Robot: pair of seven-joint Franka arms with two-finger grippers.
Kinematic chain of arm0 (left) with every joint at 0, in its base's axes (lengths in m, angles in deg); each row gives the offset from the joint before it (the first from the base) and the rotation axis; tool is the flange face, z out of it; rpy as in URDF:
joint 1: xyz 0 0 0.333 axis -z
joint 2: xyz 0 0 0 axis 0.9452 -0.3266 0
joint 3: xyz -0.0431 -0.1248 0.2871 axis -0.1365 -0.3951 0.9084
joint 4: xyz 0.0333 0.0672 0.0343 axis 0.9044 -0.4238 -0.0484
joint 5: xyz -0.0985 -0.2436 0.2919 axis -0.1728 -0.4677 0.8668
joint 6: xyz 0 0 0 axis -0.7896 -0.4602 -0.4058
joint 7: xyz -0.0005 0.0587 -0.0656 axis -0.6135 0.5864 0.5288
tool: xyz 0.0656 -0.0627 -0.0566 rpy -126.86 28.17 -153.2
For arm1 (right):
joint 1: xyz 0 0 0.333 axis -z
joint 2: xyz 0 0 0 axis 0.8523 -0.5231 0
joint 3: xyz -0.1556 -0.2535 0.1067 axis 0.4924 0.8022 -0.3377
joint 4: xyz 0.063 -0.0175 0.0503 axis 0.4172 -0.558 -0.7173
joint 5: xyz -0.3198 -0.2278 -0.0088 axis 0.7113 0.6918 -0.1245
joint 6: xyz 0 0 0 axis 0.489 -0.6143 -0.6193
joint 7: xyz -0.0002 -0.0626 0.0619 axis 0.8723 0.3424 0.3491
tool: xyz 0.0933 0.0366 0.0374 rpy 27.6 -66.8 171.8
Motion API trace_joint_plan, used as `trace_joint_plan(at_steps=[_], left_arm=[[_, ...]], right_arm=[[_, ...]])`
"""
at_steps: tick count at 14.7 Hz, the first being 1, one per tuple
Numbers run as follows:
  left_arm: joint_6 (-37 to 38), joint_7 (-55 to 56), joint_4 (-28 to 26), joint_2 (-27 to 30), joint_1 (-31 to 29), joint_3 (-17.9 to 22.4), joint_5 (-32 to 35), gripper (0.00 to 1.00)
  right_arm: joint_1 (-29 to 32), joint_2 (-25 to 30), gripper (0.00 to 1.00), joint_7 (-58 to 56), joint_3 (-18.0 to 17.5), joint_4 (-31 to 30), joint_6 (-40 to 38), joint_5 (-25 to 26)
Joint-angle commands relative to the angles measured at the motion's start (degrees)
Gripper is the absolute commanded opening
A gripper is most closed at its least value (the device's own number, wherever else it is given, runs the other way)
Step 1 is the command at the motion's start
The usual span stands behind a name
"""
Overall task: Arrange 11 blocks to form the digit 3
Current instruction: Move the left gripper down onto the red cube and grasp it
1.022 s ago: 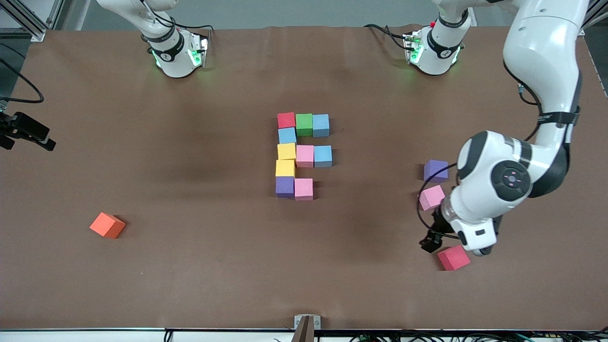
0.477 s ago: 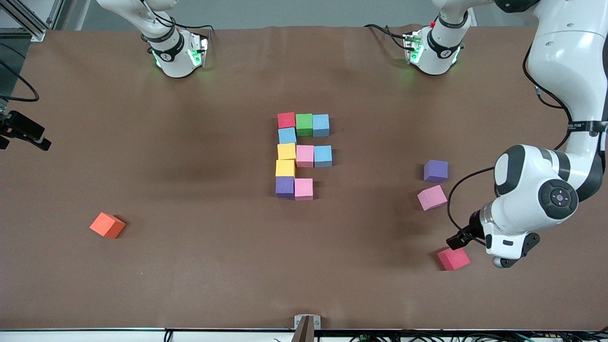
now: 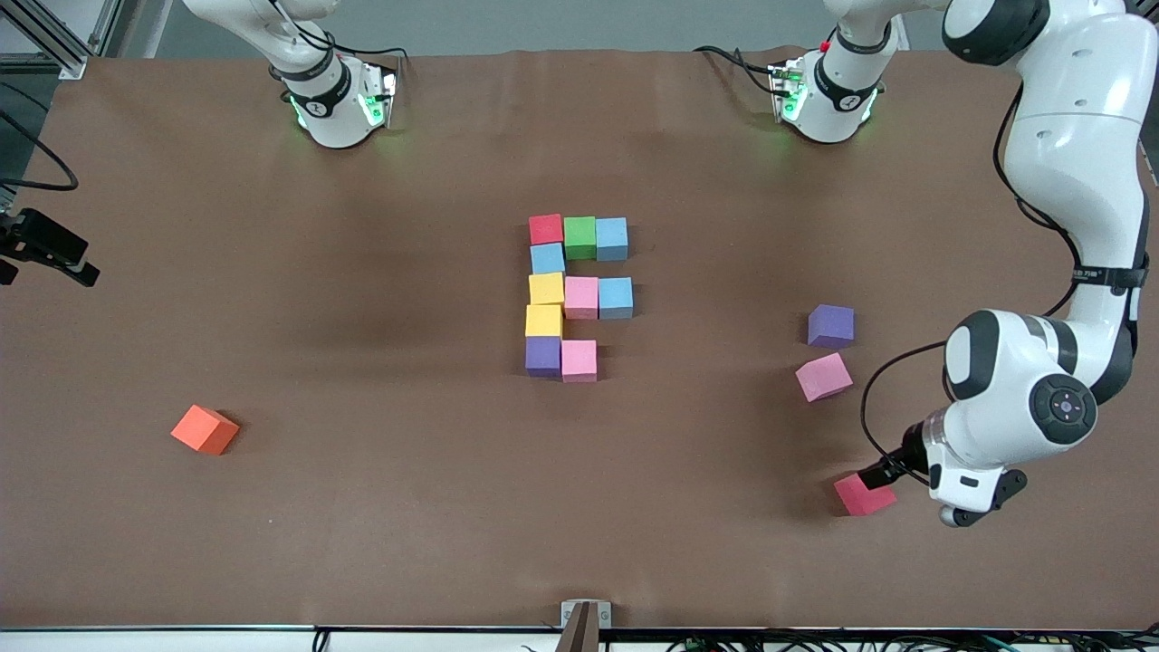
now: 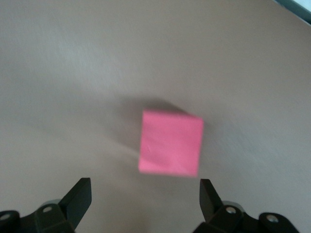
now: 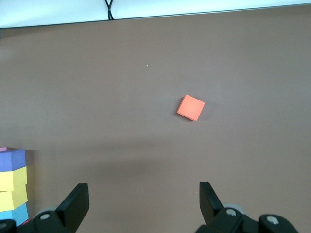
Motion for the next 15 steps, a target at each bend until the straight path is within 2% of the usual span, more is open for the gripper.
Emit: trace_joint_plan(at_steps=[1, 3, 11, 15], left_arm=[[-0.88, -1.98, 7.75, -5.68, 4.34, 4.54, -0.39, 0.98], [-2.90, -1.89, 8.19, -6.38, 4.35, 4.72, -0.57, 0.94], [-10.55, -1.80, 8.20, -8.05, 4.17, 4.81, -0.74, 0.99], [-11.35, -1.01, 8.20, -9.64, 4.17, 4.72, -1.09, 1.00]], right_arm=[[-0.46, 0.48, 1.00, -0.46, 0.90, 0.16, -0.33, 1.03], [-0.46, 0.39, 1.00, -0.37, 0.90, 0.16, -0.07, 1.12], [-0.89, 0.22, 1.00, -0.37, 0.90, 0.16, 0.20, 1.12], [-0.37, -0.05, 1.00, -0.37, 0.90, 0.16, 0.11, 1.03]])
